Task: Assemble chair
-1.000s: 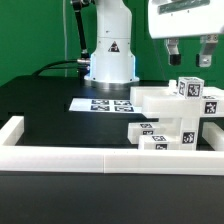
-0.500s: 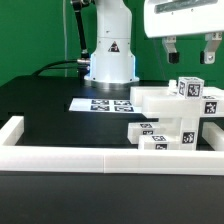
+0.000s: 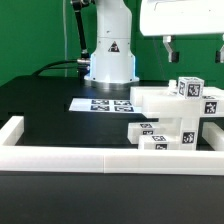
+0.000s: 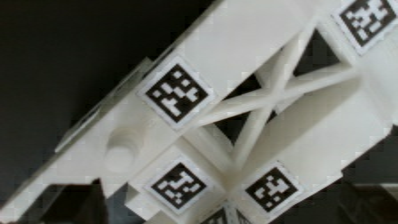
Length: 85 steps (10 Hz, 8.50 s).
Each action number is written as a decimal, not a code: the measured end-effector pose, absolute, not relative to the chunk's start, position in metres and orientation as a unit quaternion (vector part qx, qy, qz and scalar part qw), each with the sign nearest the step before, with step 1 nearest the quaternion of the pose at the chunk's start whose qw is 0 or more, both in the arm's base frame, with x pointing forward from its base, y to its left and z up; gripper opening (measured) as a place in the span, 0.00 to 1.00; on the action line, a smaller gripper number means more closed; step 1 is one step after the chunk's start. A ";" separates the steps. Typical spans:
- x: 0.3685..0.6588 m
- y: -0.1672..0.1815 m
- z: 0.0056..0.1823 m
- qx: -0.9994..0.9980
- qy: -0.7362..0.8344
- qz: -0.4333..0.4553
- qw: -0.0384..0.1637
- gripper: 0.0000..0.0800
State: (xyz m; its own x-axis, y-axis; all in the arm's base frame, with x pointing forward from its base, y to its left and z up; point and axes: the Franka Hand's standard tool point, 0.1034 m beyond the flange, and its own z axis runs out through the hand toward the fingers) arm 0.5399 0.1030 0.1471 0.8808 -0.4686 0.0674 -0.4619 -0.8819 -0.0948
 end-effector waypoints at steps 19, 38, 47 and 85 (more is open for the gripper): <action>0.426 0.097 0.109 -0.988 0.150 -0.027 0.038 0.81; 0.382 0.124 0.010 -0.990 0.136 -0.019 -0.032 0.81; 0.384 0.123 0.006 -0.990 0.134 -0.020 -0.035 0.36; 0.552 0.062 0.152 -0.997 -0.048 -0.059 -0.019 0.36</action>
Offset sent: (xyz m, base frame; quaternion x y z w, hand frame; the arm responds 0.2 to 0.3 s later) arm -0.0308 0.0070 -0.0056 0.0027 0.0268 -0.1195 0.9925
